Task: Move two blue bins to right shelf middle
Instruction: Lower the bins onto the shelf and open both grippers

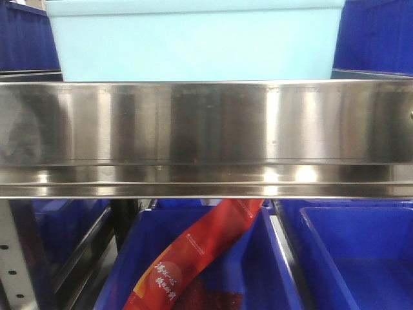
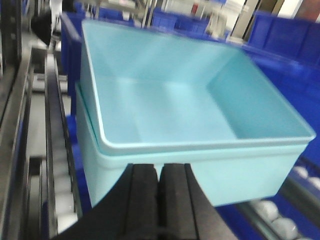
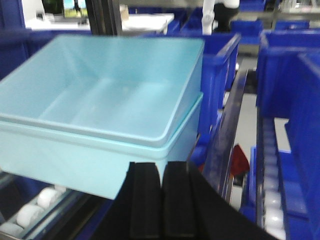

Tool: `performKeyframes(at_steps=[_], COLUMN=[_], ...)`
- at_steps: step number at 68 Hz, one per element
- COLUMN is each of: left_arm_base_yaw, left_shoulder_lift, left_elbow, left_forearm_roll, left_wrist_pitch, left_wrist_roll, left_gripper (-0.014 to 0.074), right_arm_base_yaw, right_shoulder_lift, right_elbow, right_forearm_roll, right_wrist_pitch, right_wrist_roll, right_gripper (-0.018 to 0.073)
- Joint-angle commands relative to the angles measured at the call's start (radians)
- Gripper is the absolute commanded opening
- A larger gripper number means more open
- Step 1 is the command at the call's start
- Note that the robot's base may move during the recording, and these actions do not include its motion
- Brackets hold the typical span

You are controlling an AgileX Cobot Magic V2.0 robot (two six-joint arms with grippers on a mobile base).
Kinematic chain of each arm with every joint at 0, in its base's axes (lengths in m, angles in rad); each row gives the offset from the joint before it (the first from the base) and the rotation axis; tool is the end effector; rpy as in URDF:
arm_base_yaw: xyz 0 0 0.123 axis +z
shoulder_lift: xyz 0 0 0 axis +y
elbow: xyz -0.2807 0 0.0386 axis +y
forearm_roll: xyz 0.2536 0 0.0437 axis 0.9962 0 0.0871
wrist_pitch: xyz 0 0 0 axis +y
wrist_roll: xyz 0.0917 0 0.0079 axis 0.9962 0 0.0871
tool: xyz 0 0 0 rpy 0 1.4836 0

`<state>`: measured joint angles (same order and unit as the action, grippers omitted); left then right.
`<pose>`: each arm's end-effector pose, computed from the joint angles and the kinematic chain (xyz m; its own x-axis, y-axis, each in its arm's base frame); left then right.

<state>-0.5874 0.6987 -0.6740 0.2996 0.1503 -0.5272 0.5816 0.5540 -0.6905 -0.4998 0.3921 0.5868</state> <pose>0.1322 -0.0831 0.3630 -0.1840 -0.1520 -0.9711 0.4878 0.8436 -0.2245 0.1068 0.0500 0.3700 -0.1493 0.0421 -0.9879 -0.3731 0.9228 0.0957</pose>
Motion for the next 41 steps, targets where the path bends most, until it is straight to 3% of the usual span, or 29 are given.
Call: performKeyframes(at_steps=[1, 21, 41], left_arm_base_yaw=[-0.006, -0.006, -0.006], left_shoulder_lift=[-0.071, -0.178, -0.178], left_elbow=[0.002, 0.002, 0.002], left_forearm_roll=[0.005, 0.005, 0.005], left_wrist_pitch=[-0.016, -0.016, -0.016], left_wrist_roll=[0.0, 0.0, 0.0], left_gripper=[-0.01, -0.01, -0.01], right_arm_base_yaw=[-0.001, -0.001, -0.001], right_shoulder_lift=[-0.042, -0.076, -0.076], right_elbow=[0.004, 0.004, 0.004], right_forearm_roll=[-0.01, -0.01, -0.01], right_wrist_pitch=[-0.017, -0.136, -0.141], right_wrist_roll=[-0.007, -0.007, -0.007], right_gripper=[-0.0166, -0.0166, -0.0166])
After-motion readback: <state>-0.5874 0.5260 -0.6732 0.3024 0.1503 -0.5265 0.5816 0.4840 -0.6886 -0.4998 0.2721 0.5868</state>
